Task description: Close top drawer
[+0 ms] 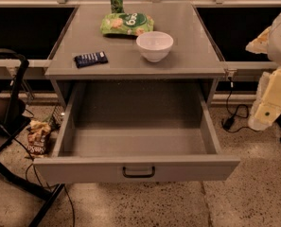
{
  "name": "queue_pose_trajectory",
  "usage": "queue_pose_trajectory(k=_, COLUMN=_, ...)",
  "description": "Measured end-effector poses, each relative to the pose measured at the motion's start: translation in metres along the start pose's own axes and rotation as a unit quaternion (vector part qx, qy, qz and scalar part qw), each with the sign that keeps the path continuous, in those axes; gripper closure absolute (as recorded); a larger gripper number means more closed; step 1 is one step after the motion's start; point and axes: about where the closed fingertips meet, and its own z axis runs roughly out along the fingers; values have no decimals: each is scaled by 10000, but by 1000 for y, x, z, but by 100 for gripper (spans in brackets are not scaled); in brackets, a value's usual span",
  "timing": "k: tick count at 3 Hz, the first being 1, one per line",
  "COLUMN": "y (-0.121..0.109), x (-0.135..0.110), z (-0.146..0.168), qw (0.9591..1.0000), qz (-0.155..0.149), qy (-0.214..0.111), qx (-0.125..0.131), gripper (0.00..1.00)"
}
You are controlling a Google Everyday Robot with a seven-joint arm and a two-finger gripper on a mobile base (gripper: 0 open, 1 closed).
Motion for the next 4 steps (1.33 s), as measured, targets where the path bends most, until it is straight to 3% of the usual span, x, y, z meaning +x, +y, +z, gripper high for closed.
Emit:
queue_pose_trajectory(k=1, y=-5, x=0, z=-7, qw=10000, qz=-14, qy=23, qx=64, gripper=0)
queue_pose_trajectory(k=2, y=18, x=9, z=1, qw=9997, qz=176, qy=30, qx=164, gripper=22)
queue_pose_trajectory(k=3, y=57, x=36, z=43, qw=9989, qz=460, qy=88, qx=55, gripper=46)
queue_pose_trajectory(k=4, y=95, x=57, z=98, qw=9978, qz=640, qy=-129, qx=-105, gripper=70)
